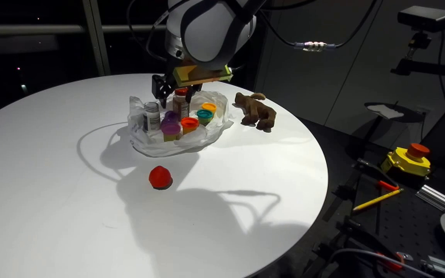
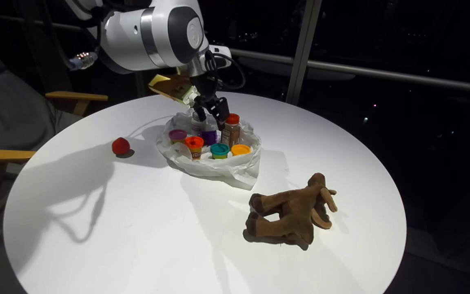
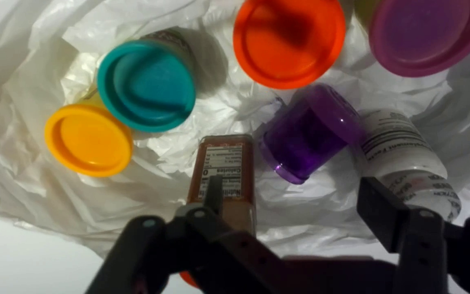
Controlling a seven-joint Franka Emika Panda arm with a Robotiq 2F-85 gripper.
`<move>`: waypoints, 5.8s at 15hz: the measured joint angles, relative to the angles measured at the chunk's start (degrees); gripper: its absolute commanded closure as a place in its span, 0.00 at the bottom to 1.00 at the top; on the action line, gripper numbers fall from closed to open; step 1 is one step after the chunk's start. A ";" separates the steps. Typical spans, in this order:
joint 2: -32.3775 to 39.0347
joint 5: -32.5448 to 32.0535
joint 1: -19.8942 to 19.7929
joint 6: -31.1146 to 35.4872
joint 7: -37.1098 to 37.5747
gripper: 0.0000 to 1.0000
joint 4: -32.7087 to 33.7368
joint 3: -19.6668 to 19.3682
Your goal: Pick up the objects from the table and put them in the plastic bag.
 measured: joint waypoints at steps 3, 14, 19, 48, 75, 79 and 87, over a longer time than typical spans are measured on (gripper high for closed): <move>-1.99 0.02 -0.11 0.94 0.02 0.00 -0.28 -0.22; -18.05 -2.00 3.70 -22.23 1.36 0.00 -10.43 9.25; -14.22 0.82 3.65 -17.08 1.36 0.00 -13.10 15.35; -3.59 -1.58 10.89 -0.80 1.36 0.77 -13.27 7.13; 0.47 -7.44 7.64 3.12 21.08 0.00 -2.88 -12.48; -5.98 -7.45 5.72 3.27 19.31 0.00 -9.89 -14.95; -25.06 -8.56 -7.74 3.27 3.42 0.00 -25.99 -13.41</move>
